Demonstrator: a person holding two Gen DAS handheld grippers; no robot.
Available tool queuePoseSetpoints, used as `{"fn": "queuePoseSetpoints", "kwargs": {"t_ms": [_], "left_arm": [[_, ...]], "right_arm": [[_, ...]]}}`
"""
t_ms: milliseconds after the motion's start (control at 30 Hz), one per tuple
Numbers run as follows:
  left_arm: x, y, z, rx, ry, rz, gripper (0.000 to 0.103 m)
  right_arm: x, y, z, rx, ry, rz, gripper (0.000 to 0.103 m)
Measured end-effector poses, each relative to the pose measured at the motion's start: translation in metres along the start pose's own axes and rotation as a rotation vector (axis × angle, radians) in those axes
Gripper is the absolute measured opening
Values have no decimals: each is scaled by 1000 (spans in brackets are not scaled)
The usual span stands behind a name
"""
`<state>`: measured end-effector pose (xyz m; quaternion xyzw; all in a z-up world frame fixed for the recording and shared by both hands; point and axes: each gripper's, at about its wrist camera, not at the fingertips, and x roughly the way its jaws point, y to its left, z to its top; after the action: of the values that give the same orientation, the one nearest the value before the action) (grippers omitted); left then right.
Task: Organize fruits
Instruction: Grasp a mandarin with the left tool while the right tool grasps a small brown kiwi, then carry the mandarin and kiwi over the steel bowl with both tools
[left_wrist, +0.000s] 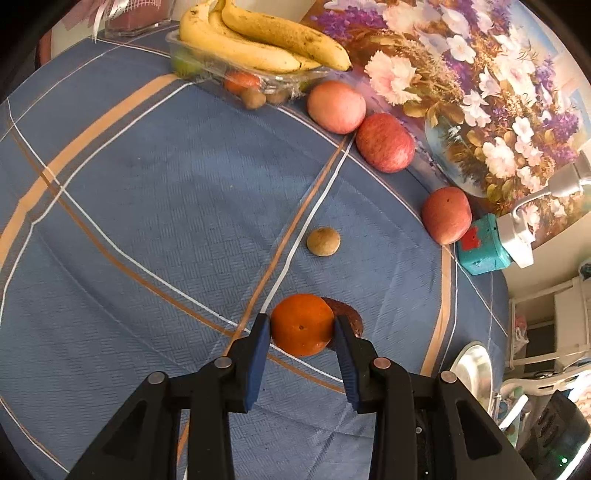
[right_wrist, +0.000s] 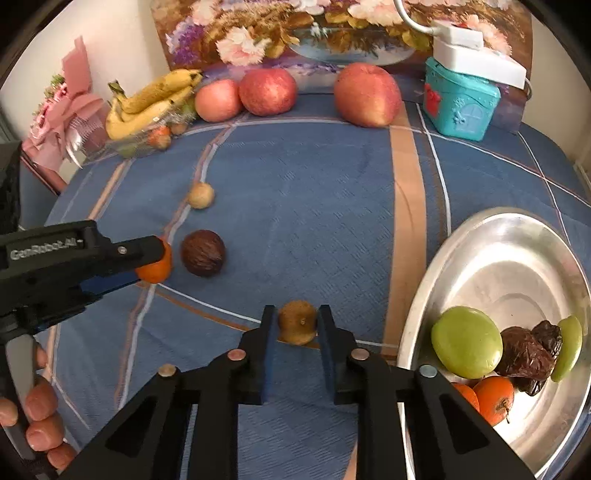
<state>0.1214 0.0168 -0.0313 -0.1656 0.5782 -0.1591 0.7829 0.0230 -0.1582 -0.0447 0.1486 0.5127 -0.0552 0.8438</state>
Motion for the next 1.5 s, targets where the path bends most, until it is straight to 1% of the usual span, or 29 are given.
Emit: {"fn": "queuePoseSetpoints", "kwargs": {"t_ms": [133,200,300,367,433,500,533,767,833,933,1067,1167,1267,1367,1500], "left_arm": [[-3,-2,0,3,-7,0,37],[-2,-3,0,1,-7,-2,37],[0,-3,0,-5,-2,-1,37],[1,-2,-1,-10,3,2,37],[2,-1,0,-13,7,3,37],[2,0,-1,-14,6,2,37],[1,-1,-1,-13,5,2,37],[1,-2,-1,-10,4,5,37],[-1,-3,-1,-5,-1,6,37],[-5,-5,-1,5,-10,7,37],[-13,-12,-2,21,-25,4,37],[-20,-19,-4,36,-37,-7,37],[-25,-27,-7,59,-45,-3,37],[-27,-37,-10,80,-44,-10,37],[-22,-62,-18,144,-35,-9,37]], "right_arm": [[-11,4,2,-9,-27,23,21],[-14,4,3,-11,-35,21,21],[-9,2,2,-5,-25,-4,21],[-4,0,2,6,-11,-2,21],[0,-2,2,10,-7,7,22],[4,-2,2,3,1,2,29],[6,-1,1,-1,6,4,30],[12,0,0,0,28,35,30],[10,1,0,-7,28,41,26],[4,6,2,-32,5,44,26],[-16,10,8,-51,-54,62,26],[-33,8,13,-44,-101,46,26],[-48,0,17,-13,-125,25,26],[-57,-16,18,31,-117,0,26],[-66,-45,20,100,-97,-87,26]]}}
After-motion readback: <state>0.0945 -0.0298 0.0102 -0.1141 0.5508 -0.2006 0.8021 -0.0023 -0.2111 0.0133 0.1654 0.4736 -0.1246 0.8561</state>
